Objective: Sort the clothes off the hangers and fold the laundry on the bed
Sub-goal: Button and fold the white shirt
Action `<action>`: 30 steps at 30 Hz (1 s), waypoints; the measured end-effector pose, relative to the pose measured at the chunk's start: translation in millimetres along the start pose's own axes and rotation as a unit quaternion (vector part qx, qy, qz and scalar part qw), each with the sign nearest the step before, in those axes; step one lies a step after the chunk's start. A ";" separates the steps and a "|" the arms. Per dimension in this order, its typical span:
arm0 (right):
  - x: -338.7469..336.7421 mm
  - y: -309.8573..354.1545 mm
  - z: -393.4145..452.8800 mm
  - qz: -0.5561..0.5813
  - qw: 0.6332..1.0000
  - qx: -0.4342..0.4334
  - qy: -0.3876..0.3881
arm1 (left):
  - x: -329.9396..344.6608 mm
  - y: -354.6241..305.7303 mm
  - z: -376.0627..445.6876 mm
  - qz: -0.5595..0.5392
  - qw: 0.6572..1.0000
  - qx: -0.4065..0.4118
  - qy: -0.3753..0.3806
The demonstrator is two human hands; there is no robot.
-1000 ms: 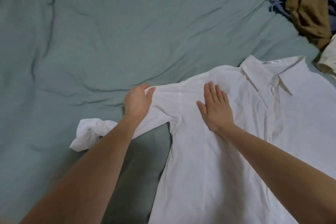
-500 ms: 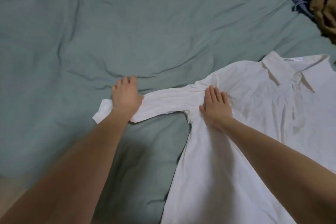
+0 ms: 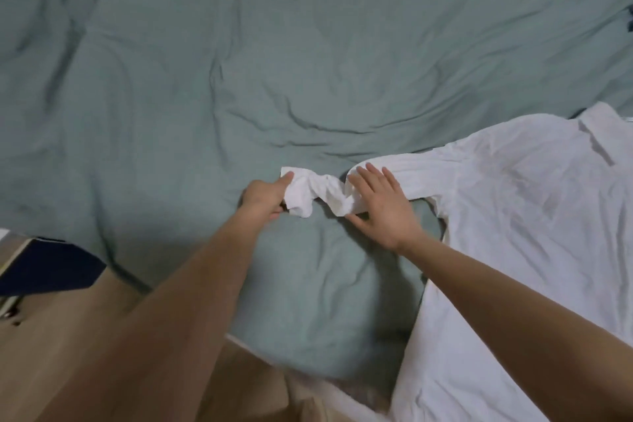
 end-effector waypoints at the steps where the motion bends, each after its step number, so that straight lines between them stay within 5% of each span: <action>1: 2.8 9.5 8.7 -0.013 1.000 -0.006 0.006 | 7.7 -2.9 -5.5 -0.004 0.999 -0.002 0.035; 6: -14.7 18.1 30.3 0.046 0.996 0.054 -0.060 | 13.0 -16.1 -18.8 -0.088 0.989 0.029 0.113; 9: -34.0 13.4 18.7 0.112 0.981 0.119 -0.104 | -47.1 -44.2 -31.4 -0.241 0.945 0.220 -0.026; 12: -17.2 21.7 14.1 0.079 0.990 0.111 0.036 | -96.2 -40.9 -53.7 -0.177 0.919 0.317 -0.157; 14: 2.4 28.5 12.6 0.010 0.984 0.077 0.162 | -106.2 -16.0 -41.1 -0.119 0.941 0.272 -0.159; 18: 21.6 40.5 5.3 0.005 0.951 0.060 0.303 | -108.0 60.8 -3.0 -0.078 0.995 0.028 -0.061; 21: 12.4 63.4 13.7 0.126 0.966 0.051 0.222 | -127.8 55.0 -9.2 -0.103 0.986 0.050 -0.119; 24: -6.2 80.3 29.5 0.215 0.971 0.065 0.083 | -115.3 46.5 -19.3 -0.077 0.994 0.020 -0.075; 27: 4.7 99.7 39.4 0.229 0.967 0.058 0.098 | -81.3 54.2 -27.1 -0.088 0.996 -0.029 0.004; 30: 14.3 113.8 41.4 0.167 0.980 0.018 0.104 | -75.6 35.6 -32.4 -0.083 0.994 0.051 -0.054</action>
Point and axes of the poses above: each hand's wrist, its own z-axis towards the middle knuckle, its own x-axis out of the palm, y = z × x, the point moved 9 cm from there along z, towards the middle knuckle, and after that the axes turned 2 degrees about -x, right-handed, at the moved point
